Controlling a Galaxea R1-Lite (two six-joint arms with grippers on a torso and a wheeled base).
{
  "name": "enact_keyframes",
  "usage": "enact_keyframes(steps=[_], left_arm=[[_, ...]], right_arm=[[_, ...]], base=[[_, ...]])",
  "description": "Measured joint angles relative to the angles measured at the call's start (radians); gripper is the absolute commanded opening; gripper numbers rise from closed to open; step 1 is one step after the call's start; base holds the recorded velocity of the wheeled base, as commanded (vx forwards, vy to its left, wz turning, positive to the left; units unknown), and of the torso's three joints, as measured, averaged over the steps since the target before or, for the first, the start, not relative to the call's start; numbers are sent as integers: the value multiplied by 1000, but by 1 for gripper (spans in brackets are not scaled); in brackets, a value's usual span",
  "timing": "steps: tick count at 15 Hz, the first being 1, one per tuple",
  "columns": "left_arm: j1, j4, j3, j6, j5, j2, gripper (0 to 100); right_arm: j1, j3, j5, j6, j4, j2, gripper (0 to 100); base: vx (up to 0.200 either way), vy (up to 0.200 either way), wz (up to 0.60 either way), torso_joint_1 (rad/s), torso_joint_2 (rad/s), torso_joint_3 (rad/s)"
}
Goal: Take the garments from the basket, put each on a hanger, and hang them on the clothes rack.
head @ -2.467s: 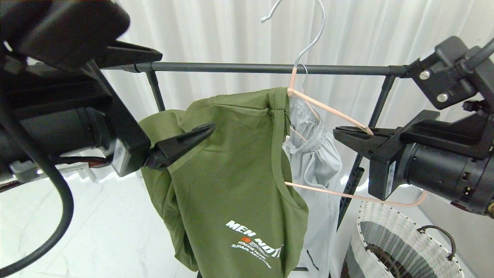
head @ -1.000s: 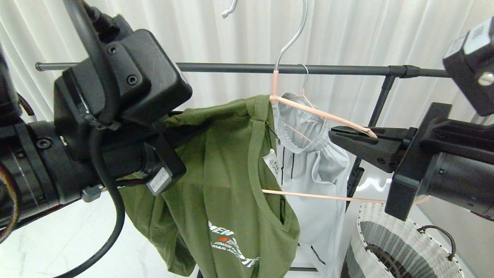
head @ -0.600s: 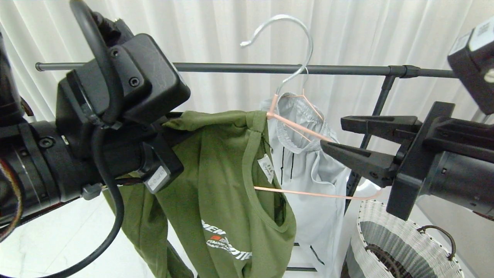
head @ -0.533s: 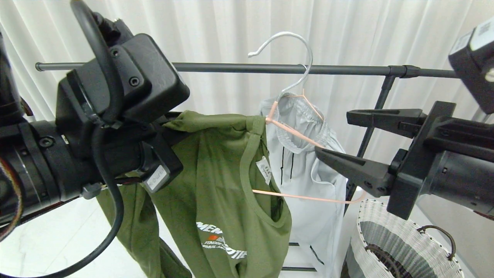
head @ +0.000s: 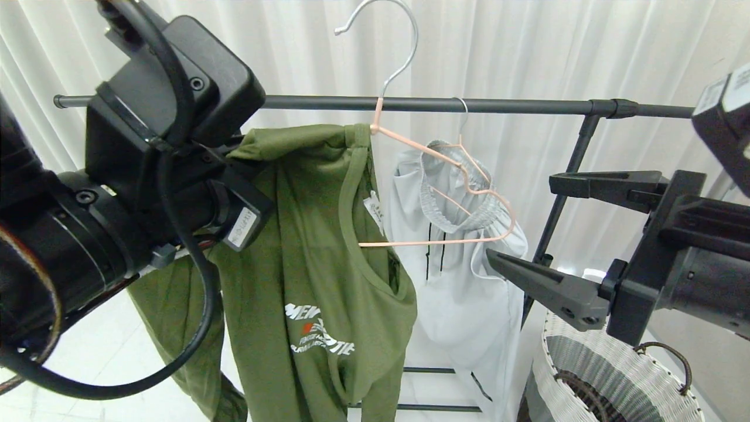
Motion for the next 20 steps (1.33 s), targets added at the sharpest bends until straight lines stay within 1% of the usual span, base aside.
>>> enact_keyframes(steps=[2, 4, 5, 7, 8, 9, 11, 14, 17, 20], left_arm=[[8, -73, 1, 0, 9, 20, 0], [13, -128, -7, -6, 28, 41, 0], [14, -145, -12, -8, 31, 51, 0], [10, -165, -21, -14, 30, 64, 0], [3, -166, -23, -21, 28, 67, 0], [-7, -166, -24, -45, 26, 70, 0], [-17, -166, -32, -66, 25, 71, 0], [-23, -166, -50, -69, 25, 72, 0], [-49, -166, -56, -72, 26, 71, 0], [-89, -166, -57, -86, 24, 69, 0]], right_arm=[[2, 7, 3, 10, 0, 1, 100], [10, 17, 3, 48, 0, 9, 100], [15, 24, 3, 77, -1, 13, 100], [26, 47, 3, 174, 0, 28, 100], [28, 55, 1, 205, 0, 39, 100], [28, 57, -3, 243, -8, 59, 100], [27, 55, -30, 320, -71, 124, 100], [10, 43, -114, 385, -249, 247, 100], [-29, 20, -167, 393, -348, 334, 100], [-41, 4, -177, 393, -392, 388, 100]], base=[[0, 0, 0, 0, 0, 0], [0, 0, 0, 0, 0, 0], [0, 0, 0, 0, 0, 0], [0, 0, 0, 0, 0, 0], [0, 0, 0, 0, 0, 0], [0, 0, 0, 0, 0, 0], [0, 0, 0, 0, 0, 0], [0, 0, 0, 0, 0, 0], [0, 0, 0, 0, 0, 0], [0, 0, 0, 0, 0, 0]])
